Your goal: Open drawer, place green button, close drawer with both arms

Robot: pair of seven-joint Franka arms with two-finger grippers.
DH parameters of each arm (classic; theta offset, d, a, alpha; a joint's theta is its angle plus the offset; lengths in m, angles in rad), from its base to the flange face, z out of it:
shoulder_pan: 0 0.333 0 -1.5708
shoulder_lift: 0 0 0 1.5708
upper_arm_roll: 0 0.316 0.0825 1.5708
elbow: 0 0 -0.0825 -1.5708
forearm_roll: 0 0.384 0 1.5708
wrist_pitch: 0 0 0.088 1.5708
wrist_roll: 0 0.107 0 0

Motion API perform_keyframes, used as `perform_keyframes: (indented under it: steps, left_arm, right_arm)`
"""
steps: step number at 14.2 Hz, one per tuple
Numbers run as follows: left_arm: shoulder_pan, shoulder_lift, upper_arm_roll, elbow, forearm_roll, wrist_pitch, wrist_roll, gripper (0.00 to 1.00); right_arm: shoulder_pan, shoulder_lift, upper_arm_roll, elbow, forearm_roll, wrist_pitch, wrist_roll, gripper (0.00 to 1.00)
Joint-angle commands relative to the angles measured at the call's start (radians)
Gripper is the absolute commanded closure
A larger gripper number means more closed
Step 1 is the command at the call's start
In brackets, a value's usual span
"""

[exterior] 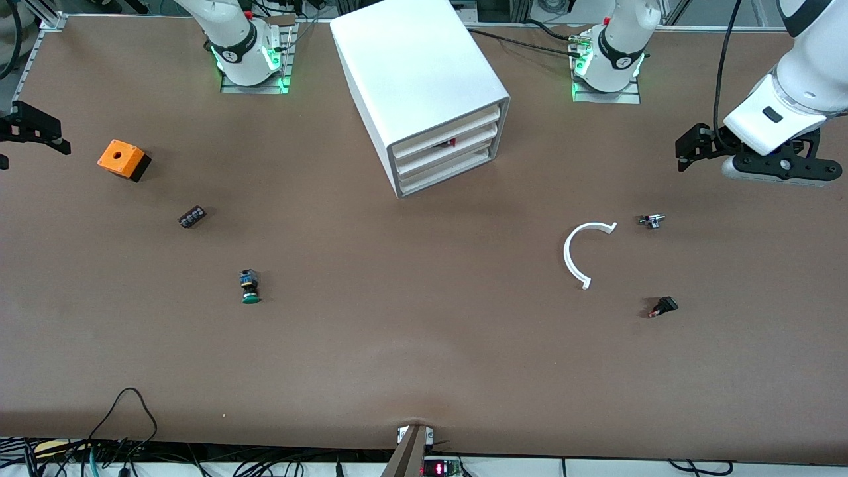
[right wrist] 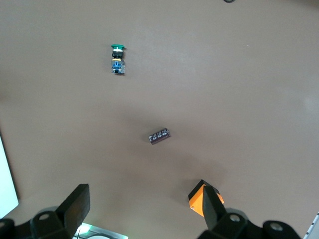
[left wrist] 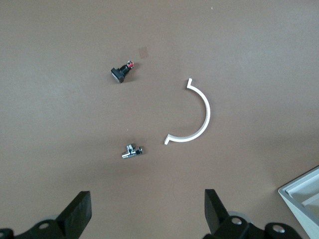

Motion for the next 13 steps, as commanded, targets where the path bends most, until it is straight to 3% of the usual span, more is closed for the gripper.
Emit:
perform_keyframes:
  steps: [1,13]
  left_arm:
    - [0.003,0.017,0.004,0.034,-0.018,-0.037,0.016,0.0]
    - [-0.001,0.015,0.003,0.034,-0.018,-0.038,0.013,0.0]
  right_arm:
    - [-0.005,-0.001,-0.001,0.01,0.019,-0.007,-0.015,0.0]
    - [-0.005,0.022,0.002,0.011,0.014,0.001,0.003,0.0]
